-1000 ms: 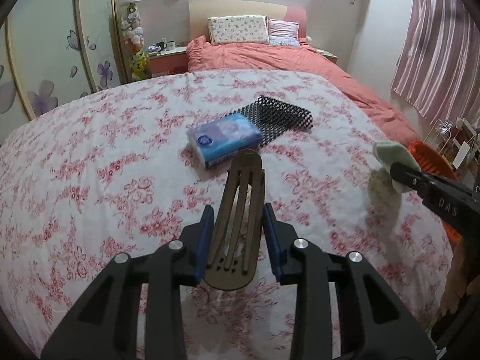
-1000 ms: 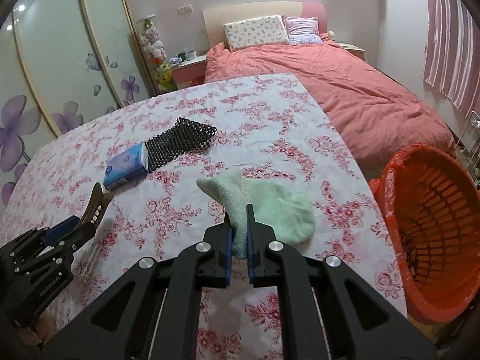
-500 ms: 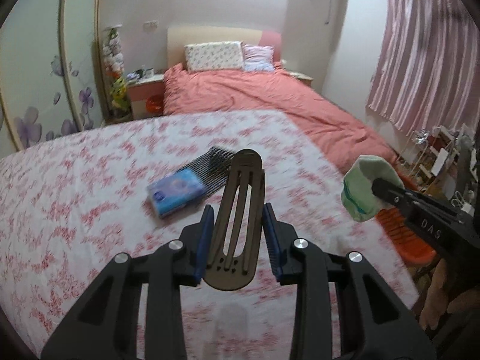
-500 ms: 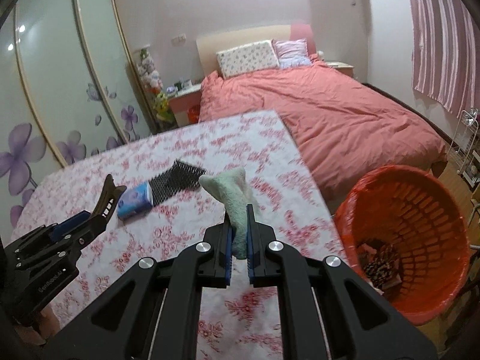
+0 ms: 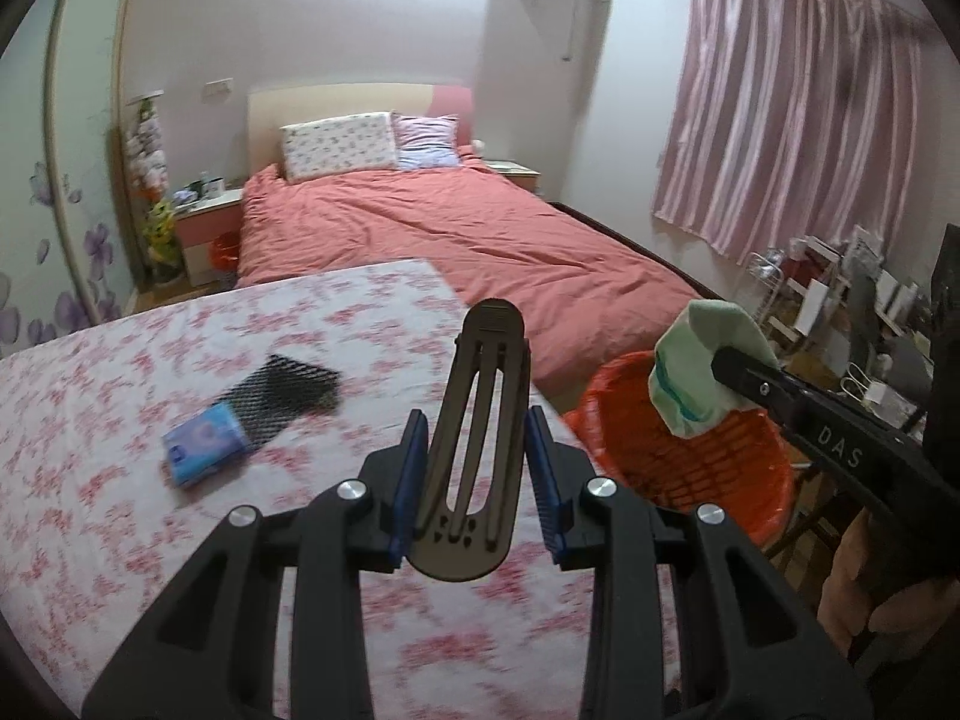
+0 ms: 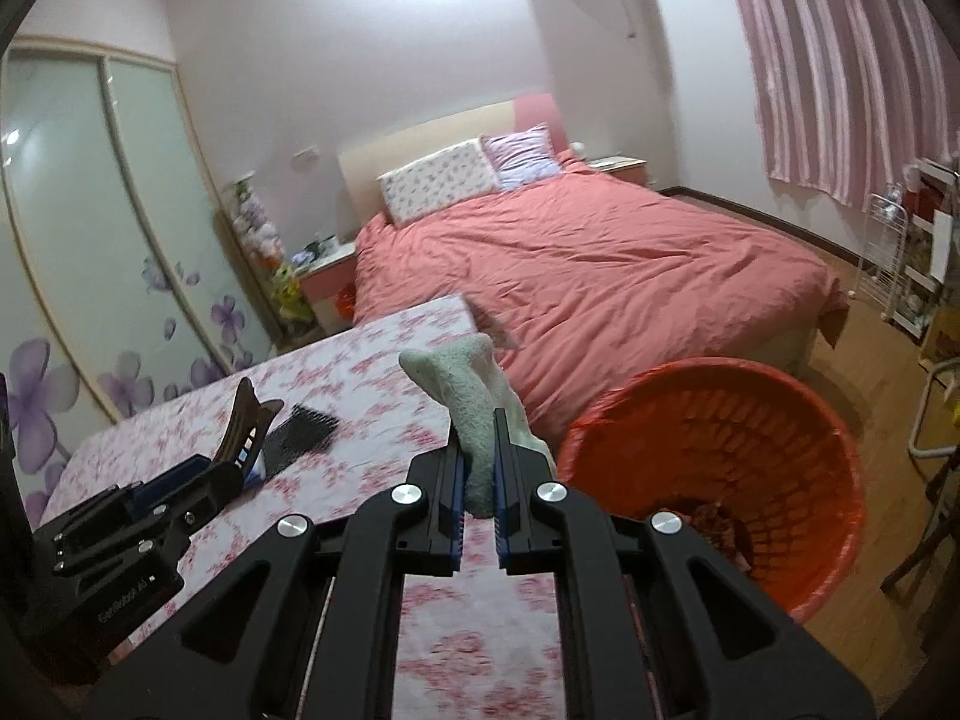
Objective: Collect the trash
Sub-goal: 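Carry the green towel and brown hair clip over the orange basket and open both grippers, then move both grippers back over the bed toward the tissue pack and mesh pad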
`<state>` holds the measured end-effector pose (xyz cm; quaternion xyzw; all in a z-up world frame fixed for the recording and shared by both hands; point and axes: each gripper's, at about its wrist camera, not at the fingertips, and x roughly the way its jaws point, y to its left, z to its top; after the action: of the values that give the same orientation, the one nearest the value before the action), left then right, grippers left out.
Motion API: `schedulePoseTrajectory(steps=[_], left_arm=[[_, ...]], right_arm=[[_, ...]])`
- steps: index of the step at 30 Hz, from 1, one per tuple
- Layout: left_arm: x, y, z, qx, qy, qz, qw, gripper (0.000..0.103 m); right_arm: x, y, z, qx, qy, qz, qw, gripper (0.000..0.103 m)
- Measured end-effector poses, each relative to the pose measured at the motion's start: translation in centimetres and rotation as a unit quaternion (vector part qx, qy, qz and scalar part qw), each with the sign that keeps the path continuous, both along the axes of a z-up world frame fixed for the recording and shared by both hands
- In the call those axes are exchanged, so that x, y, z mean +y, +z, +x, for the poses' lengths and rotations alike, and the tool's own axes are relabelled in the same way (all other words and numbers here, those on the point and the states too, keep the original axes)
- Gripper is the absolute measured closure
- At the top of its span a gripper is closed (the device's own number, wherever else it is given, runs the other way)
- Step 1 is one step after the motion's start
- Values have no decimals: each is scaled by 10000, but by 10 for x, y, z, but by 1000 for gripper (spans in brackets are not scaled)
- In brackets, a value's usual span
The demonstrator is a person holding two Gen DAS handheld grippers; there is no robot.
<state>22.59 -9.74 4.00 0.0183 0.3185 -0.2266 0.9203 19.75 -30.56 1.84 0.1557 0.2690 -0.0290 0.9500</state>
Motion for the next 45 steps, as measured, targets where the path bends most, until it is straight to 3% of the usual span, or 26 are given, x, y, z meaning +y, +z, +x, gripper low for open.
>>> schedulePoseTrajectory(steps=[10, 22, 23, 25, 26, 27, 28, 30, 32, 35, 37, 41, 45], left_arm=[[-80, -11, -1, 151, -696, 51, 9974, 70], [-178, -52, 13, 562, -1371, 206, 9888, 69], [-183, -57, 16, 616, -1384, 256, 9881, 69], [-188, -66, 20, 687, -1317, 334, 9883, 63], [-188, -70, 24, 724, -1269, 368, 9886, 52], [-185, -74, 26, 740, -1193, 399, 9893, 49], [-183, -77, 28, 740, -1145, 423, 9898, 46], [-172, -83, 31, 745, -1003, 524, 9908, 40], [-160, -84, 35, 698, -836, 621, 9921, 26], [-132, -86, 38, 514, -498, 838, 9939, 10], [-110, -87, 39, 412, -198, 1035, 9936, 4], [-63, -90, 48, 489, 360, 1278, 9899, 4], [-8, -96, 59, 685, 844, 1255, 9861, 4]], right_arm=[[-60, -19, -7, 66, -559, 291, 9980, 95], [-117, -57, 4, 342, -915, 848, 9916, 94], [-121, -60, 5, 365, -921, 899, 9910, 92], [-126, -68, 8, 456, -938, 980, 9897, 78], [-127, -70, 8, 475, -962, 983, 9894, 64], [-128, -73, 7, 487, -1016, 963, 9889, 53], [-127, -74, 4, 495, -1050, 949, 9887, 48], [-127, -77, 2, 521, -1118, 934, 9880, 45], [-124, -78, -1, 563, -1214, 852, 9873, 42], [-119, -77, -3, 575, -1332, 605, 9876, 28], [-111, -75, -5, 553, -1347, 408, 9885, 24], [-91, -73, -4, 574, -1258, 90, 9904, 16], [-63, -72, 0, 648, -1074, -210, 9919, 11]])
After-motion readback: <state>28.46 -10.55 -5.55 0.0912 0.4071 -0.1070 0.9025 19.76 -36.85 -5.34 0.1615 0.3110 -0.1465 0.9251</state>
